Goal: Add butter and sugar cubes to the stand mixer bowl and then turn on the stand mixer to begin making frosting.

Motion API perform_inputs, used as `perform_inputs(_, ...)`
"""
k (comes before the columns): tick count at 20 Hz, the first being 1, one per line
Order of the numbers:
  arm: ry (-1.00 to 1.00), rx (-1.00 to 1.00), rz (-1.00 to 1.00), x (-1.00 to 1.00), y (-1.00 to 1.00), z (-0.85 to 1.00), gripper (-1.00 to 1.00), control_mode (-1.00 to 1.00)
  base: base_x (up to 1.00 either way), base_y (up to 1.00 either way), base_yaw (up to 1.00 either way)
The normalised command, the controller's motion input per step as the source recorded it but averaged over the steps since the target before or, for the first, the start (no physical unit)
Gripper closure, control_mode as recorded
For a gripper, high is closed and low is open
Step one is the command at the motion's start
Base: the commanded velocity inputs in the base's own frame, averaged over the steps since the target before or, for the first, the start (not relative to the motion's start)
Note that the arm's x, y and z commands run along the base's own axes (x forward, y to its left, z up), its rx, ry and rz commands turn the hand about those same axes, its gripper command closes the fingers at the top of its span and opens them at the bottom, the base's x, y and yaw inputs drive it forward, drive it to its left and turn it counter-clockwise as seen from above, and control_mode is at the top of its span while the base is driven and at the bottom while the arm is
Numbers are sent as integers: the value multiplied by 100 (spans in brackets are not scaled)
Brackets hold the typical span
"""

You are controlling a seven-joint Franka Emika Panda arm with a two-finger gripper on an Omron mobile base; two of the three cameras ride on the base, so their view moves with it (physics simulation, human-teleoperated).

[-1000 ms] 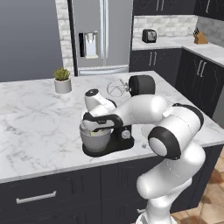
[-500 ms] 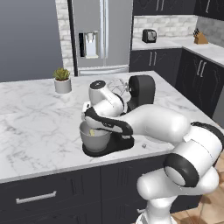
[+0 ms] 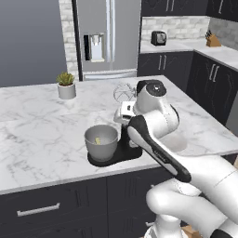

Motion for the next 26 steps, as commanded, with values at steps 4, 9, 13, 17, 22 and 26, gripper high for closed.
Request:
perform_inputs(4, -2, 9, 7, -56, -100, 17, -100, -100, 0, 0, 0)
perform_inputs(9, -1, 3, 16, -26, -96, 0, -100, -100, 0, 0, 0)
perform_inputs(13, -8, 8, 33, -6, -71, 0, -100, -100, 0, 0, 0)
perform_inputs(17, -17, 14, 48, 0, -49, -5, -100, -100, 0, 0, 0)
perform_inputs(22, -30, 9, 58, 0, -31, -27, -100, -100, 0, 0, 0)
perform_inputs(26, -29, 2, 52, 0, -16, -47, -100, -100, 0, 0, 0)
